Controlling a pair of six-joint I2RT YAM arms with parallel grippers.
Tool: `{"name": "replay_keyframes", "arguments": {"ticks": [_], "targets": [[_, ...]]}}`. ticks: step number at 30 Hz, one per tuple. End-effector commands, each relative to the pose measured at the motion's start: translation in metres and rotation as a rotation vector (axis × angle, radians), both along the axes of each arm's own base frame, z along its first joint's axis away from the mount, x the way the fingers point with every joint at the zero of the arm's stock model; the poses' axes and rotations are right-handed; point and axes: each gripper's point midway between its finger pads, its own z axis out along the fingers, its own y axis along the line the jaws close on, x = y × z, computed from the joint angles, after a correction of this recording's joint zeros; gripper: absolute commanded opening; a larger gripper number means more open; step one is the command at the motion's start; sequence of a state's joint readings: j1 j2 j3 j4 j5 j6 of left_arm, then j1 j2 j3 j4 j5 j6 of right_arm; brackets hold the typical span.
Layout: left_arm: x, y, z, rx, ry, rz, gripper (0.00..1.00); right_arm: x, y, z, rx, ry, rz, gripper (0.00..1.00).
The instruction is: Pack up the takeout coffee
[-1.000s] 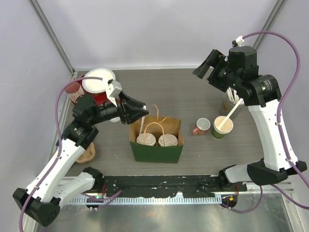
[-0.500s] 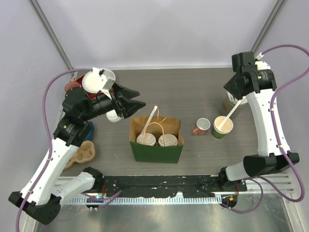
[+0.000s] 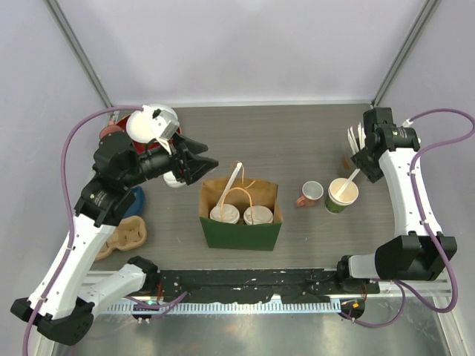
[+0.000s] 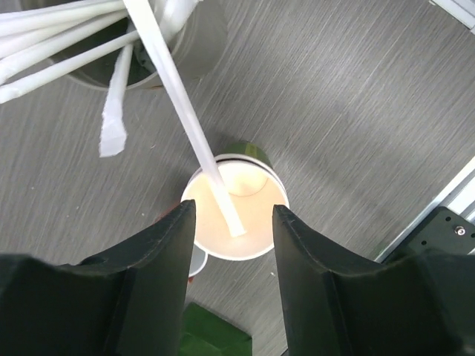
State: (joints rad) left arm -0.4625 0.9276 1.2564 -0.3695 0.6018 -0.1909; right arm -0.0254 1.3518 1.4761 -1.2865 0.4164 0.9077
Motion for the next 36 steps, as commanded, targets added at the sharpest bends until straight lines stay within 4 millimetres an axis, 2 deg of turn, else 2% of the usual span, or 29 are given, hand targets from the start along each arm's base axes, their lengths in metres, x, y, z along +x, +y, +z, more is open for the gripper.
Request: {"name": "replay_keyframes", "arguments": {"ticks": [1,4,5,8,20,22,23,28,30,36], "targets": [[0.001,0.003,0.011,0.010,-0.043,0.008,0.60,0.019,-0.001,-0.008,0.016,-0.087,0.024,0.52],[0.004,0.002,0.009,0.013,-0.039,0.011,0.60,0.026,-0.003,-0.014,0.011,-0.127,0.054,0.55],[0.005,0.002,0.008,0.015,-0.038,0.015,0.60,0.036,0.001,-0.018,0.033,-0.172,0.073,0.55],[0.006,0.003,0.005,0.027,-0.036,0.016,0.60,0.046,0.002,-0.023,0.046,-0.188,0.088,0.52],[0.014,0.001,0.005,0.038,-0.026,0.022,0.60,0.036,-0.014,-0.046,-0.004,-0.037,0.060,0.49],[0.016,0.000,0.006,0.038,-0.023,0.020,0.60,0.038,-0.012,-0.049,0.005,-0.040,0.085,0.49],[0.015,-0.001,0.006,0.038,-0.023,0.019,0.60,0.047,-0.012,-0.047,0.004,-0.076,0.100,0.49],[0.017,-0.001,0.003,0.045,-0.010,0.020,0.60,0.053,-0.013,-0.046,-0.006,-0.073,0.131,0.37],[0.016,-0.001,0.004,0.045,-0.008,0.017,0.60,0.051,-0.014,-0.049,-0.006,-0.062,0.133,0.35],[0.020,0.000,0.005,0.045,0.004,0.023,0.60,0.043,-0.015,-0.059,0.006,-0.029,0.114,0.38]]}}
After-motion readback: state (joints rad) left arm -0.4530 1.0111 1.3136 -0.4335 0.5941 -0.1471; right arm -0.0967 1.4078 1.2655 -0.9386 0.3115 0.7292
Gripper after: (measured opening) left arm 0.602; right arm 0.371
